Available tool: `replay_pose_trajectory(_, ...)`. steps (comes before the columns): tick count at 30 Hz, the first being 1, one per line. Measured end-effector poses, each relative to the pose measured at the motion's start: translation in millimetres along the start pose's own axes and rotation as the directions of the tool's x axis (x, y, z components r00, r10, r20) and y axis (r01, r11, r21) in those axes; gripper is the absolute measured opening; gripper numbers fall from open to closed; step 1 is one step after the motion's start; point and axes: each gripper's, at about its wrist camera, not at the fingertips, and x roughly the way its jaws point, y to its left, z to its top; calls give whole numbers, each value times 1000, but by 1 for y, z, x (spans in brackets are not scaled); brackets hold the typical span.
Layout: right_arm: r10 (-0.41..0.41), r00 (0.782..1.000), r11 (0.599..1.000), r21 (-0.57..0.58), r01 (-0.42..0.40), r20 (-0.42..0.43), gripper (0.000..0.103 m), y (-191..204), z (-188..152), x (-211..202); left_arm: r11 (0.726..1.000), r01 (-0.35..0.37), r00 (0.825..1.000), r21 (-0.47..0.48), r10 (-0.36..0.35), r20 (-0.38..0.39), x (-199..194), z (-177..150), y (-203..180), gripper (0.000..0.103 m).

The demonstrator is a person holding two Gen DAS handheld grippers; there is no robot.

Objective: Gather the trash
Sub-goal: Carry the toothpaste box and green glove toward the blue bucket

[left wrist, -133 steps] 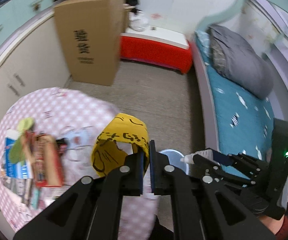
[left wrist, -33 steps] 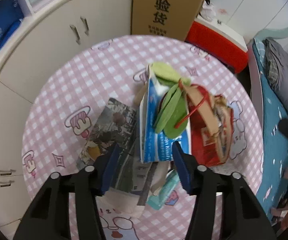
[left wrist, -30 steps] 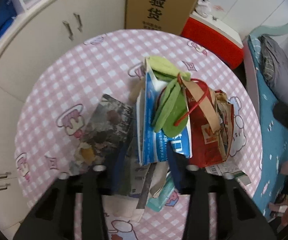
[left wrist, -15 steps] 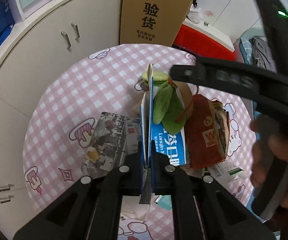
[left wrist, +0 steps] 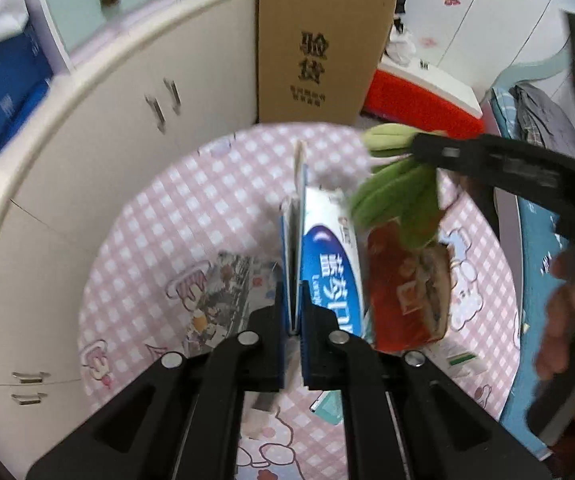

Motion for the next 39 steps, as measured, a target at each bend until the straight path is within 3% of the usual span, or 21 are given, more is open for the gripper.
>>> replay_pose_trajectory(7,10,991,999,39,-16,136,17,-41,-5,-105,994,-43,987,100,27,158,-64,14,-72,5)
replay_pose_trajectory(17,-79,978,987,153,50,193,17,-157,-50,-221,967,-10,976,256,-46,211,-104,2,-230,5)
replay_pose_trajectory(23,-172,970,959,254,126,169,17,-240,-94,-273,927,56,983,370,-117,144,-89,-25,-338,5)
replay_pose_trajectory(29,-251,961,919,342,198,119,17,-311,-139,-302,878,109,989,465,-142,37,-57,-53,-426,5)
replay_pose_trajectory(34,-294,953,881,407,240,76,17,-355,-172,-316,842,141,990,521,-130,-58,-24,-76,-478,5)
replay_pose_trajectory(39,-309,949,858,448,251,59,17,-380,-191,-324,817,151,988,557,-106,-111,-1,-86,-505,6)
